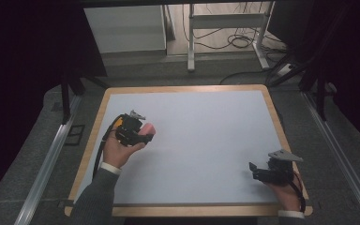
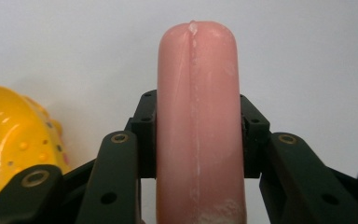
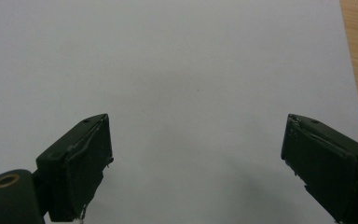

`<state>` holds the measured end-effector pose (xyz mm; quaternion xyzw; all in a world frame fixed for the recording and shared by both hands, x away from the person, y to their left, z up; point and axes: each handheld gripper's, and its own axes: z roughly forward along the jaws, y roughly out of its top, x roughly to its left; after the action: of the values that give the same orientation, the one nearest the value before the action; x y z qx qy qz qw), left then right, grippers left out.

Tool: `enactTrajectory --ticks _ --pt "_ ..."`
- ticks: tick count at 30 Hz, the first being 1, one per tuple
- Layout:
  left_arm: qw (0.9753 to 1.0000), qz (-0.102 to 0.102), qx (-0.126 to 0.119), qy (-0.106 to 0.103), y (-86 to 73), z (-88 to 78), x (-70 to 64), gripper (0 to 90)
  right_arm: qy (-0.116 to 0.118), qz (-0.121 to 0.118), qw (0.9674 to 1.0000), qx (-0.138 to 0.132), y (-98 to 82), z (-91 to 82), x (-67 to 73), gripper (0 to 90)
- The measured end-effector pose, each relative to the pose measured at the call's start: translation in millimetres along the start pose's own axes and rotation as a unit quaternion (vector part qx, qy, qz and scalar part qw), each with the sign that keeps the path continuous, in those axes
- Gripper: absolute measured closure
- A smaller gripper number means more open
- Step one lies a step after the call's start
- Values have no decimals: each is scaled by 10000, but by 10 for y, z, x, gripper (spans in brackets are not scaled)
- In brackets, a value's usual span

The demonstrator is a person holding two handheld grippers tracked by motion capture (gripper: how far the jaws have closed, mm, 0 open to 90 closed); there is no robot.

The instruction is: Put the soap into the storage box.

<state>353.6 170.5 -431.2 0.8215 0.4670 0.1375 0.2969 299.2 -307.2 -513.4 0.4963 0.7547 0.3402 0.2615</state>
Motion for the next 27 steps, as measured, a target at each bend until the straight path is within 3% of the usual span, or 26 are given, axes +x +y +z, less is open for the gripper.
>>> enactTrajectory --ticks 14,27 --pt "9992 -350 -152 122 -27 -116 271 599 0 -5 10000 20 -4 9 2 83" --pt "9979 -570 -78 282 -69 -130 496 599 -22 -20 10000 20 -11 14 -3 83"
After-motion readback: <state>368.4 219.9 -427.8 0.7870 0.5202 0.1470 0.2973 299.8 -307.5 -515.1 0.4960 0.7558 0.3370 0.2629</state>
